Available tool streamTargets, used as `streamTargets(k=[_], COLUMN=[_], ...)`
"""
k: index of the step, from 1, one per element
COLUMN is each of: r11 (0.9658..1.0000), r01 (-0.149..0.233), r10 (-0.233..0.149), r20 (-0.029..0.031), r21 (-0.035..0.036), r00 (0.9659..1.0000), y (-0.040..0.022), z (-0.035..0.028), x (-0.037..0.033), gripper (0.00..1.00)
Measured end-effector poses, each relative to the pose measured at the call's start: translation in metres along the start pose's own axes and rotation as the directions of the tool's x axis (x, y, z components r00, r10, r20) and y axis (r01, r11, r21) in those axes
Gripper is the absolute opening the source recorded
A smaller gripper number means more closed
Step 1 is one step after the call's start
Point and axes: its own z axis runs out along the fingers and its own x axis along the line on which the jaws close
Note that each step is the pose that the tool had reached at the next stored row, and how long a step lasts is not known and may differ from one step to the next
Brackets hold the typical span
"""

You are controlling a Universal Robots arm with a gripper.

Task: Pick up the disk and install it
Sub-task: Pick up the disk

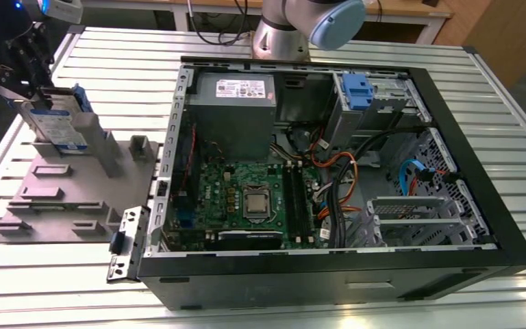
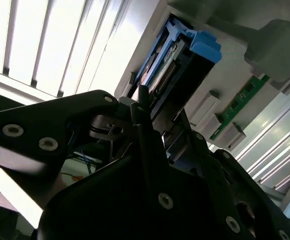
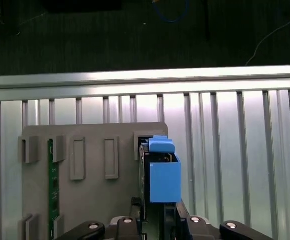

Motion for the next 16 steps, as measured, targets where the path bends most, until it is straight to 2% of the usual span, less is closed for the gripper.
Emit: streamTargets(k=[5,11,16], r11=[1.0000,1.0000,0.9994], r01=[-0.008,0.002,0.034], r10=[0.008,-0.002,-0.034], r20=[0.0004,0.0000,-0.0004], r21=[0.0004,0.0001,-0.0007], r00=[1.0000,1.0000,0.9994], y=[0.0000,0.0000,-0.0002], z=[0.0001,0.0004,0.0012], x=[0.0000,0.0000,0.0000], gripper=[0.35,0.35,0.35])
